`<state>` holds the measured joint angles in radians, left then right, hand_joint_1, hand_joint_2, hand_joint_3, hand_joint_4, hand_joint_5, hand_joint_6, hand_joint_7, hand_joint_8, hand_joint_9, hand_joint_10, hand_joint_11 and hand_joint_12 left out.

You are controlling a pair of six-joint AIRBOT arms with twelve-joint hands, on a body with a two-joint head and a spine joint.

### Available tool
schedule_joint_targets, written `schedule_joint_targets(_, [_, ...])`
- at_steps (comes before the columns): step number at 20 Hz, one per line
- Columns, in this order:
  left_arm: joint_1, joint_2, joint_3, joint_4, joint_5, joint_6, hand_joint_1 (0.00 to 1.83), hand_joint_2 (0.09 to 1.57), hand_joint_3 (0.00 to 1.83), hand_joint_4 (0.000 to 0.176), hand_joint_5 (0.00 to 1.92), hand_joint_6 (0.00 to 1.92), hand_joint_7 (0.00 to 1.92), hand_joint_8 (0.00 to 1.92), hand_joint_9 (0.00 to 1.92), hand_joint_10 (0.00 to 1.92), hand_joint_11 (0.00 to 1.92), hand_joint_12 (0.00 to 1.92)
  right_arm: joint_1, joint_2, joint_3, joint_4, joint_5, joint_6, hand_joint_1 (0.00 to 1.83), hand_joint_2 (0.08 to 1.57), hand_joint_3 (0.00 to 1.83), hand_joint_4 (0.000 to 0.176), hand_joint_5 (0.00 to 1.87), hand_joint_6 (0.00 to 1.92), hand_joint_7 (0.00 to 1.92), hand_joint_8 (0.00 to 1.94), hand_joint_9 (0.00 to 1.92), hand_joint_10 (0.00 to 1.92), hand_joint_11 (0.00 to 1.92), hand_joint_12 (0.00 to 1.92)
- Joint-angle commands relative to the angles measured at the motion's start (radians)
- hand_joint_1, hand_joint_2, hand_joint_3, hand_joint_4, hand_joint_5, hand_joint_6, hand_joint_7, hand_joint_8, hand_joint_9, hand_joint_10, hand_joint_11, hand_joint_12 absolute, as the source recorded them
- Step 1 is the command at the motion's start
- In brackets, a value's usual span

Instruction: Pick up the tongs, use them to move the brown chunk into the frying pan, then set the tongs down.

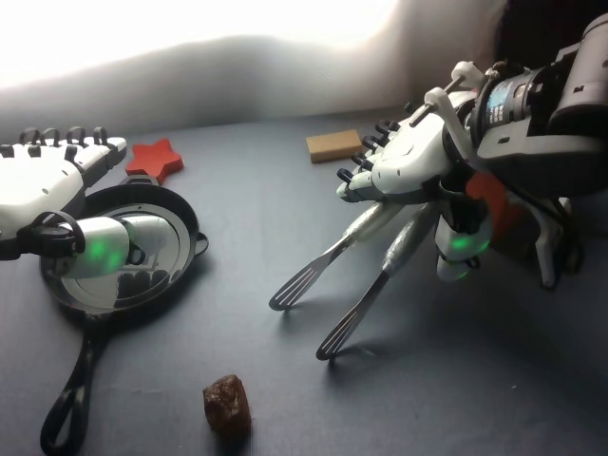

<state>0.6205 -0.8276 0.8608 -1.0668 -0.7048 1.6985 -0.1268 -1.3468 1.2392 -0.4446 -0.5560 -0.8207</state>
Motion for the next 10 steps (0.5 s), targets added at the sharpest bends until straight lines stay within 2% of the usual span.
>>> schedule_joint_targets(1, [-0.001,0.005,-0.001,0.038,-0.088,-0.005,0.08,1.25,0.0,0.0,0.01,0.0,0.04,0.0,0.03,0.0,0.0,0.15,0.002,0.002,0.004,-0.026,0.07,-0.008,1.03,0.92,0.0,0.0,0.0,0.0,0.0,0.0,0.0,0.0,0.0,0.0])
schedule_joint_targets(7, [0.004,0.005,-0.001,0.04,-0.093,-0.005,0.1,1.27,0.0,0.0,0.01,0.0,0.03,0.0,0.02,0.0,0.0,0.09,-0.014,-0.006,0.02,-0.026,0.085,-0.018,1.04,0.92,0.0,0.0,0.01,0.0,0.01,0.0,0.0,0.0,0.0,0.0])
schedule_joint_targets(10, [0.005,0.005,-0.001,0.041,-0.093,-0.005,0.1,1.27,0.0,0.0,0.03,0.0,0.05,0.0,0.03,0.0,0.0,0.13,-0.021,-0.01,0.025,-0.026,0.093,-0.028,1.04,0.93,0.0,0.0,0.01,0.0,0.0,0.0,0.0,0.0,0.0,0.0])
